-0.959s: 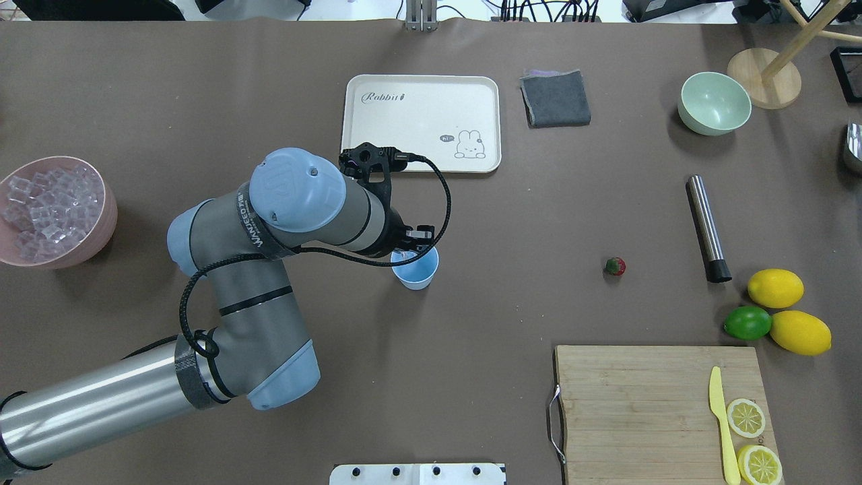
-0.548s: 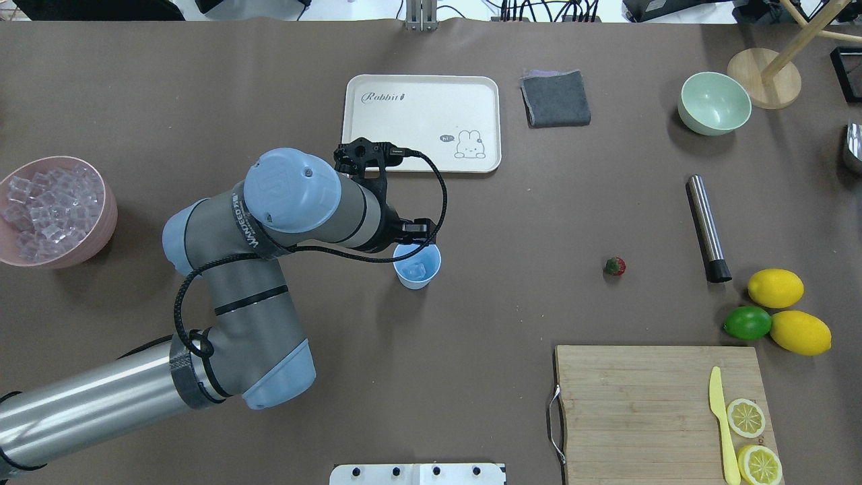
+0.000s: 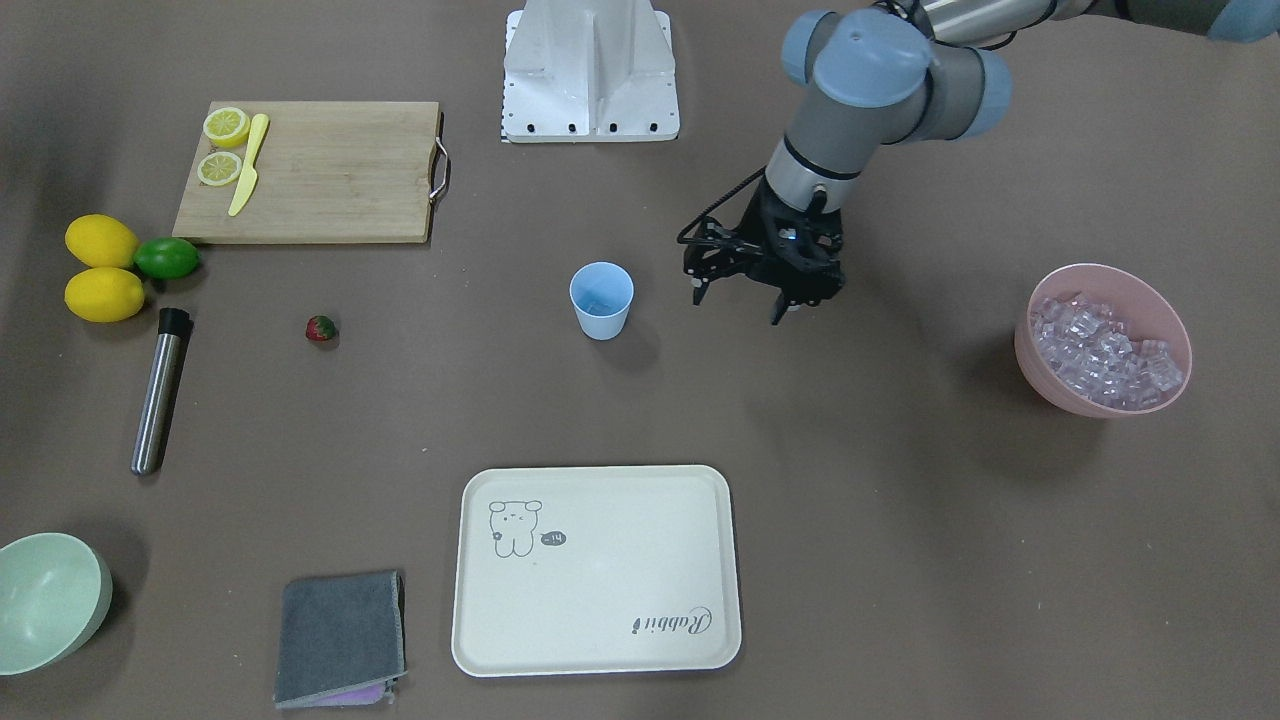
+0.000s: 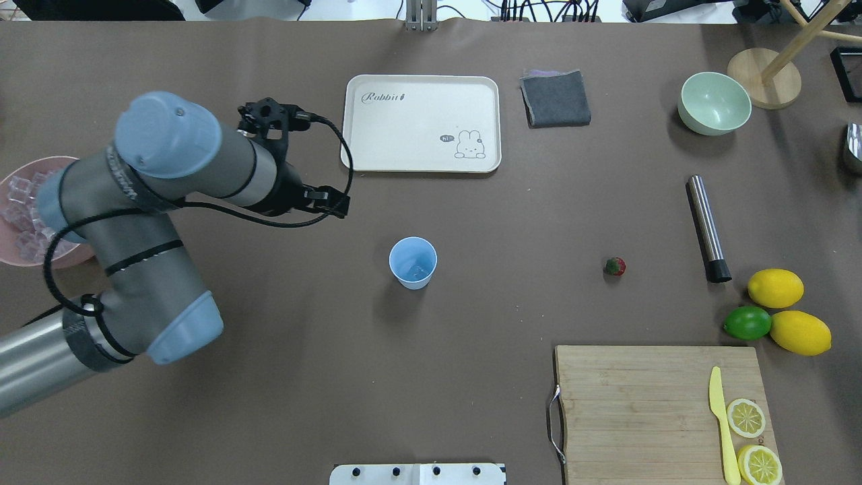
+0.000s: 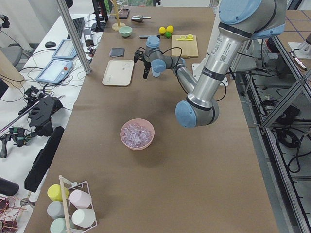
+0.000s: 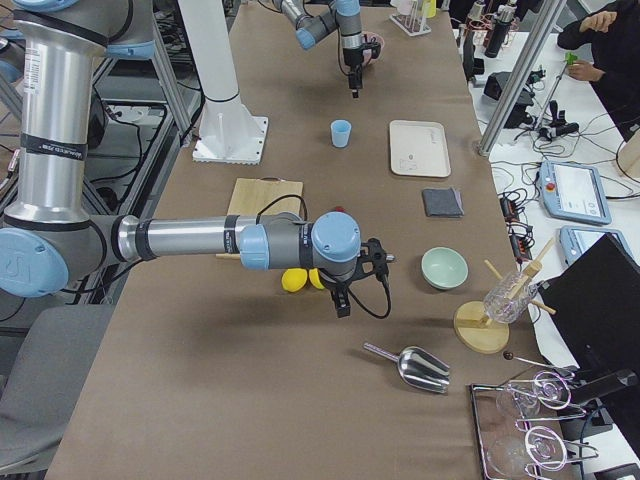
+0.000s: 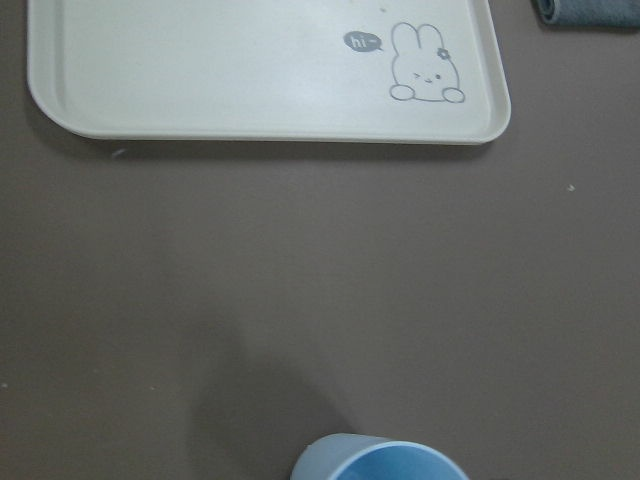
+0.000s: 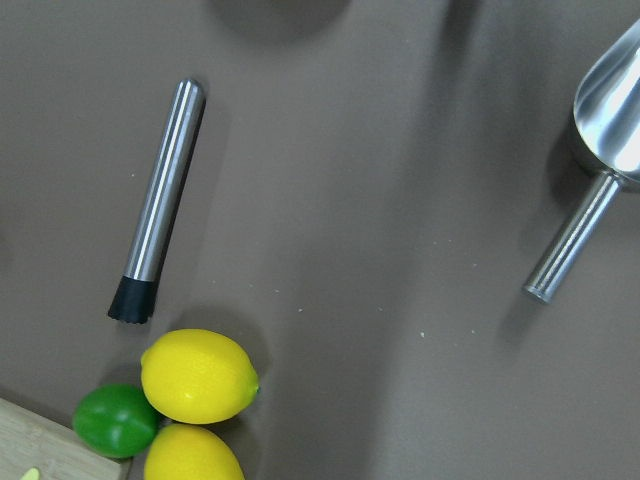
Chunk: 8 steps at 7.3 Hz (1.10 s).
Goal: Mash ice and strawberries in cup
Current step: 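Move the left gripper back over the pink ice bowl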
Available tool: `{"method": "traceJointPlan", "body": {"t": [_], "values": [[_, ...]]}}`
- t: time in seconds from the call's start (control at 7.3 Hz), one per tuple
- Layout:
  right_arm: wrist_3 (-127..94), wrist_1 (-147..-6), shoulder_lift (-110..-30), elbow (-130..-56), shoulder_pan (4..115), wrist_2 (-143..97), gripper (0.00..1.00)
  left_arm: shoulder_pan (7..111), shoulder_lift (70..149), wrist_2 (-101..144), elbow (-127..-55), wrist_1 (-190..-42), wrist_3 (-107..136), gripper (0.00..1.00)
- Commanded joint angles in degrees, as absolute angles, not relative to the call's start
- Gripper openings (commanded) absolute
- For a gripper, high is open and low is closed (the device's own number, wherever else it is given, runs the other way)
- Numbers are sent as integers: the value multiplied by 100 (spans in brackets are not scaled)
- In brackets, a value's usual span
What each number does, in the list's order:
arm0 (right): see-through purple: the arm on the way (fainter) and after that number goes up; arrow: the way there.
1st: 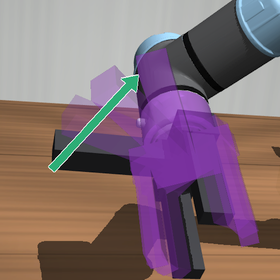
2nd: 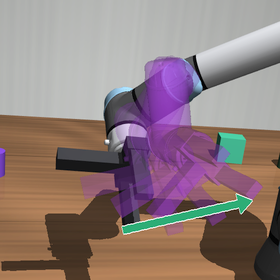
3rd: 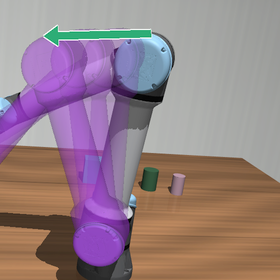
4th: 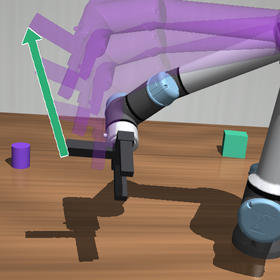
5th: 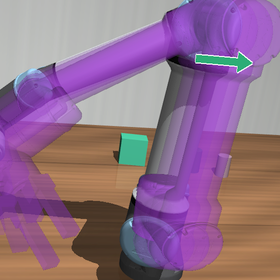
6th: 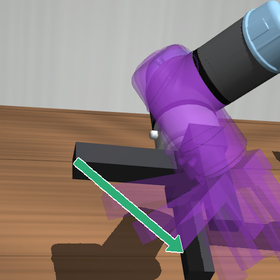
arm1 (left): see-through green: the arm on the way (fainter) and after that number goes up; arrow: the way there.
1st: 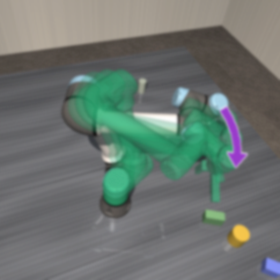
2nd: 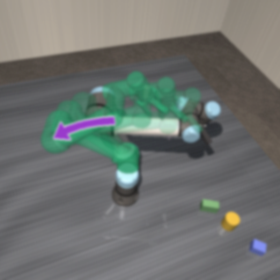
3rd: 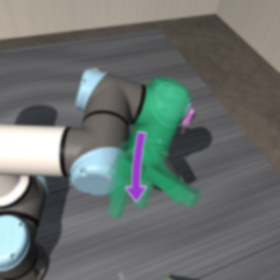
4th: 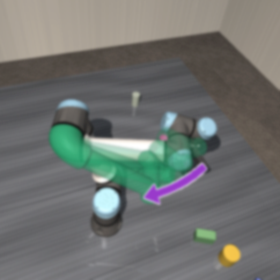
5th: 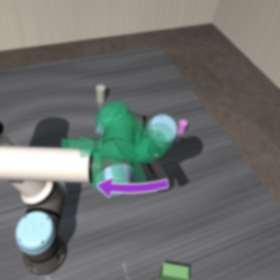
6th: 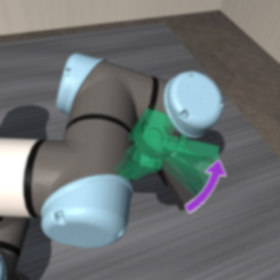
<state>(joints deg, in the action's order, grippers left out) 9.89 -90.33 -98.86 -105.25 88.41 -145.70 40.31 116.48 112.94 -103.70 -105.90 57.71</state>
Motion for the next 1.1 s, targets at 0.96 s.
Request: {"method": "traceJointPlan", "body": {"t": [0.96], "values": [[360, -9026, -9712, -10784, 8367, -14766, 100, 5669, 9158, 12568, -10609, -10432, 5528, 92]]}}
